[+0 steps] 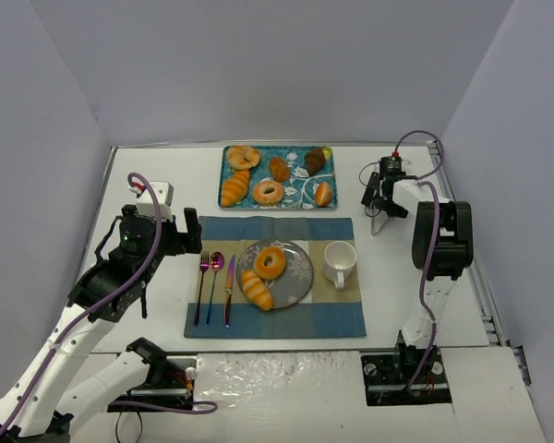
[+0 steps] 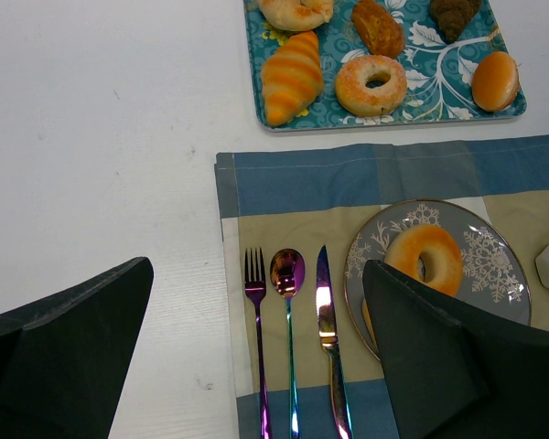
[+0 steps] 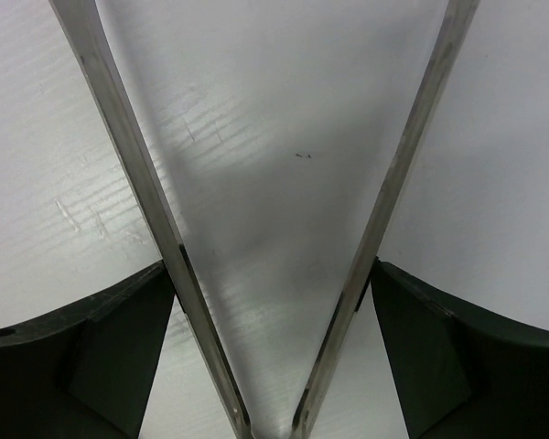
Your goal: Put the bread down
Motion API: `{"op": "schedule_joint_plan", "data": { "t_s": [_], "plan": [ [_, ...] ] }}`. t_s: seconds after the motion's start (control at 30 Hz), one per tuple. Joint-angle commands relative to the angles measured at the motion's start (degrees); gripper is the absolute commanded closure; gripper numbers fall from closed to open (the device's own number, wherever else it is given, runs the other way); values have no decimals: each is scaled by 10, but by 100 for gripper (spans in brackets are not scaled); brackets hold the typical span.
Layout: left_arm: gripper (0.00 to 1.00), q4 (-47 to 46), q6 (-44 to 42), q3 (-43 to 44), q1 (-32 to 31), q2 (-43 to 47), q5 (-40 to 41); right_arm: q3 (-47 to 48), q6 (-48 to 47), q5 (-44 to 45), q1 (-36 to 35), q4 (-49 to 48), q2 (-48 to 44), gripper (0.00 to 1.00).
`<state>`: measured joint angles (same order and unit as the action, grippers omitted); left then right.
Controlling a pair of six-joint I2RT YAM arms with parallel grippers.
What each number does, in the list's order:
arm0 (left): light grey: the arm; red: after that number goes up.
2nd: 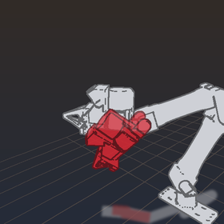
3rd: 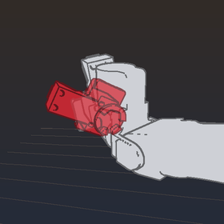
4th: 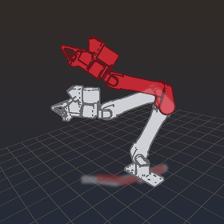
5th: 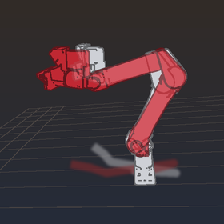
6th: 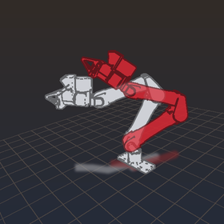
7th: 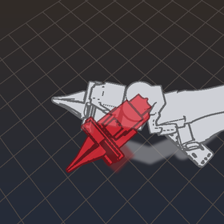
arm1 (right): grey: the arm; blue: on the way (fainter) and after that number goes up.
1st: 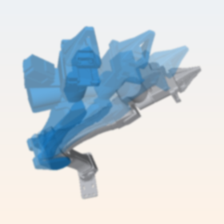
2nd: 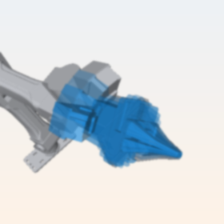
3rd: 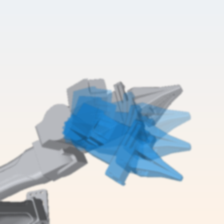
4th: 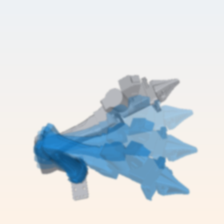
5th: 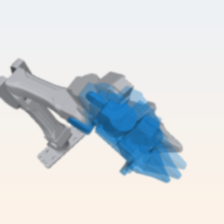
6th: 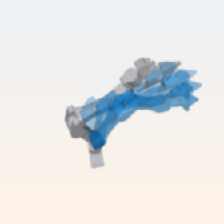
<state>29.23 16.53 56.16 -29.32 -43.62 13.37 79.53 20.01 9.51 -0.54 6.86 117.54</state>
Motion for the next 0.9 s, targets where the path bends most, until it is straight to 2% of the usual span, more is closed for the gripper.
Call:
{"op": "schedule_joint_plan", "data": {
  "t_s": [0.0, 0.3, 0.57, 0.87],
  "plan": [
    [3, -32, -8, 17, -5, -1, 7, -7, 3, 21, -3, -3, -70, 14],
    [3, -31, -9, 18, -6, -2, 8, -47, 2, 0, -16, 1, -218, 12],
    [3, -30, -12, 18, -5, 3, 10, -121, 5, -129, -52, -46, -423, 8],
    [3, -26, -13, 20, -6, 10, 14, -176, 14, -211, -119, -54, -560, 4]
  ]
}}
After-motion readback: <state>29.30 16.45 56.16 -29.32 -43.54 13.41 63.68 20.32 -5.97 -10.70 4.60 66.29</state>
